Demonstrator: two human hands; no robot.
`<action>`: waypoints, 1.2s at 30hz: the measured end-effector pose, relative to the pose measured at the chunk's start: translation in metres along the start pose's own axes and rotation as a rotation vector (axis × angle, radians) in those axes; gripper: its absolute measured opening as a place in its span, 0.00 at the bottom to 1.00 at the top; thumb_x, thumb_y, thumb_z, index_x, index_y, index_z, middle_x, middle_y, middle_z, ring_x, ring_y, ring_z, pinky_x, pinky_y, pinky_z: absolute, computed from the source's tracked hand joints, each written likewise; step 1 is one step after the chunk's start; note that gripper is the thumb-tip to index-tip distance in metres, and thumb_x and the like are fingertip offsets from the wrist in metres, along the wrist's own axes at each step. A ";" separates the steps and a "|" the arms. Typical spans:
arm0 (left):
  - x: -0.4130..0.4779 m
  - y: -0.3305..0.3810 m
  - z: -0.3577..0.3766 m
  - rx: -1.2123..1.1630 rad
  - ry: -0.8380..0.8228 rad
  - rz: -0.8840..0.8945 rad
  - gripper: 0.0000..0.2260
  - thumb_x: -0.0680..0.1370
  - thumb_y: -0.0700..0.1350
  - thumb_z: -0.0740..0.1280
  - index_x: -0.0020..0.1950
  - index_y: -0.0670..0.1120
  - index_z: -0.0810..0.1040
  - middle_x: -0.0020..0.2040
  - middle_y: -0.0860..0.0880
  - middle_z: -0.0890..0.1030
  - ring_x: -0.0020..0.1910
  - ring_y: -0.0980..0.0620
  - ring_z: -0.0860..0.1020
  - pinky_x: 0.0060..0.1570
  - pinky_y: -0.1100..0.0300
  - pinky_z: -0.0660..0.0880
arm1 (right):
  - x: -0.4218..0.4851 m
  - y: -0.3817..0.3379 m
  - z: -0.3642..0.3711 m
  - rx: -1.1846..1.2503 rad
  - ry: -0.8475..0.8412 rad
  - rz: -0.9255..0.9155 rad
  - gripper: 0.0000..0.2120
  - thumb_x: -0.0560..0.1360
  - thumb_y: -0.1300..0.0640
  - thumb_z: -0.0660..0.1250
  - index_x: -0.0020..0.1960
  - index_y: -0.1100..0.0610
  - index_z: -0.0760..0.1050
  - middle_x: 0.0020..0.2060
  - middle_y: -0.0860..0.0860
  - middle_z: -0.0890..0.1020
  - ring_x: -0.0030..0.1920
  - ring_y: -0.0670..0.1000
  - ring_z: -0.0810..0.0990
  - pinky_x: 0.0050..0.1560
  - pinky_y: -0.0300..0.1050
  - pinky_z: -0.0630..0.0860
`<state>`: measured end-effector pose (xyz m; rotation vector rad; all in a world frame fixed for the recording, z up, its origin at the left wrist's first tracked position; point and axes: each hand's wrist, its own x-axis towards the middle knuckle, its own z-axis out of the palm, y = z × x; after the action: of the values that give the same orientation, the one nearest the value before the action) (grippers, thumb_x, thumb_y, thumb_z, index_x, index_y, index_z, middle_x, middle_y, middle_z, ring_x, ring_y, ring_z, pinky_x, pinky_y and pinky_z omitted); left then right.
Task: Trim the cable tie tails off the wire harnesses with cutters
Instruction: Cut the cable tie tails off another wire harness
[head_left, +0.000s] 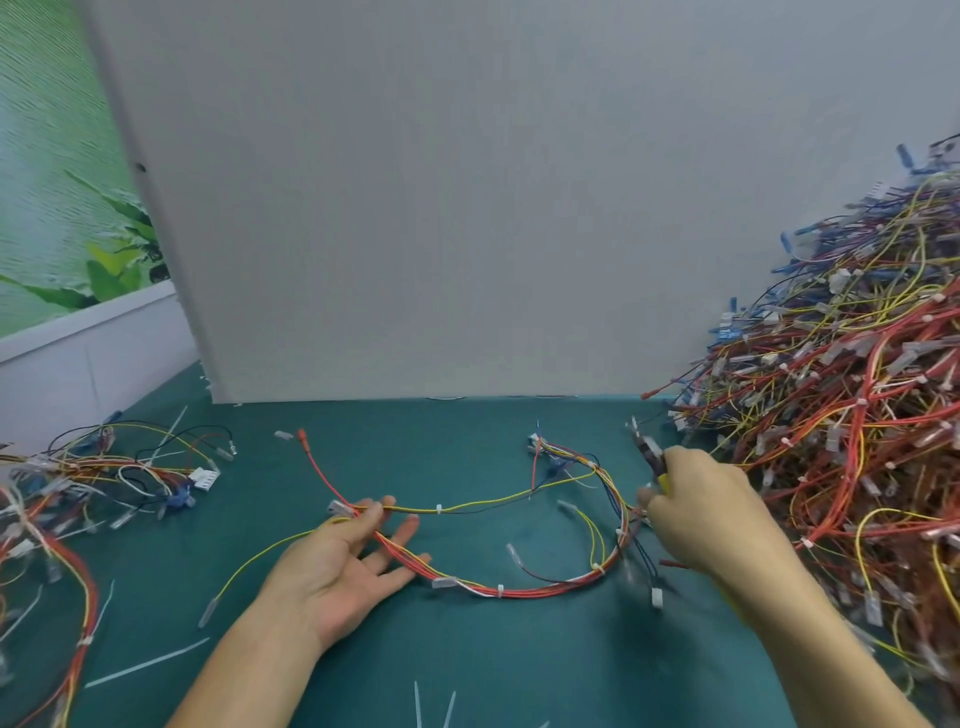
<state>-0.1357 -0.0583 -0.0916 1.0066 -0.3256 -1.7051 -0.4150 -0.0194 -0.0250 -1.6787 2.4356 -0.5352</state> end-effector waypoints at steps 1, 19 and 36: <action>0.000 0.000 0.000 0.004 0.006 -0.001 0.04 0.78 0.36 0.64 0.44 0.43 0.73 0.46 0.45 0.83 0.50 0.40 0.81 0.39 0.36 0.74 | -0.004 -0.005 0.001 -0.026 -0.046 -0.004 0.09 0.77 0.52 0.63 0.51 0.58 0.73 0.52 0.59 0.78 0.50 0.61 0.76 0.45 0.48 0.71; -0.006 -0.007 -0.011 2.062 0.051 0.986 0.13 0.80 0.46 0.61 0.61 0.59 0.78 0.60 0.62 0.75 0.57 0.52 0.71 0.54 0.58 0.70 | -0.009 -0.007 0.063 -0.387 0.016 0.016 0.12 0.72 0.57 0.62 0.55 0.51 0.75 0.53 0.49 0.80 0.56 0.55 0.80 0.41 0.43 0.66; -0.009 0.000 -0.013 2.155 0.402 0.765 0.15 0.79 0.42 0.59 0.59 0.59 0.77 0.57 0.58 0.77 0.56 0.52 0.74 0.49 0.58 0.67 | -0.003 0.000 0.072 -0.326 0.078 -0.011 0.13 0.76 0.50 0.60 0.58 0.52 0.74 0.55 0.52 0.79 0.56 0.56 0.80 0.44 0.46 0.65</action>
<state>-0.1252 -0.0473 -0.0952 2.0743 -2.0991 0.1800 -0.3915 -0.0317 -0.0920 -1.8184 2.6903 -0.2147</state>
